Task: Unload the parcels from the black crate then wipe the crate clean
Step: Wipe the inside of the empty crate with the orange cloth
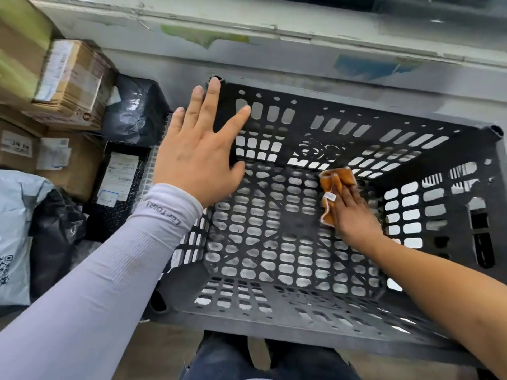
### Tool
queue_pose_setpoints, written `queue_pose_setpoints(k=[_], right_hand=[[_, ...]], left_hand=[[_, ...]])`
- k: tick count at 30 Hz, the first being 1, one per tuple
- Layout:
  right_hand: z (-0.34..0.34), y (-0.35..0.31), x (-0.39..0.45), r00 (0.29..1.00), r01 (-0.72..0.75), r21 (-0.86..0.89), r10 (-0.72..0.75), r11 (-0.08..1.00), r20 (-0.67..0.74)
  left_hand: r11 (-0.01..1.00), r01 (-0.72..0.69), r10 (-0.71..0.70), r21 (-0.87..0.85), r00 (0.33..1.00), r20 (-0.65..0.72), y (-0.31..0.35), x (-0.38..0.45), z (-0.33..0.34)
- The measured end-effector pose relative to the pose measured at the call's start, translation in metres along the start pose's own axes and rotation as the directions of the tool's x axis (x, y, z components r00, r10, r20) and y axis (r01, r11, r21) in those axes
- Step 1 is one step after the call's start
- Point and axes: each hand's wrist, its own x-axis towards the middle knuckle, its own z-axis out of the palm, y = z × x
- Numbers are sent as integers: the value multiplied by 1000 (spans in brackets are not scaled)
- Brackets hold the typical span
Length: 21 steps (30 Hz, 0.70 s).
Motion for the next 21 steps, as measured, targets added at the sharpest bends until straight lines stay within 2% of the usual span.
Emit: queue_pose_setpoints(k=[4,7,15,19,21], right_hand=[[3,-48,4,988,-112,194,130,975,-84],[1,-93,11,978,-128,287,168,949,-120],[-9,-205,30,995,64,276,-41,959,-86],[-19,-237,29,955,286,114,-273,951,-121],[-17,-244,33,940,319,32,-312,947,-139]], left_hand=[[1000,-2,2,-8,1000,14,0,1,-1],[1000,-6,7,-15,1000,22,0,1,-1],[998,-13,14,-64,1000,14,-1,0,-2],[997,-7,8,-80,1000,15,0,0,-3],[997,-5,6,-80,1000,15,0,0,-3]])
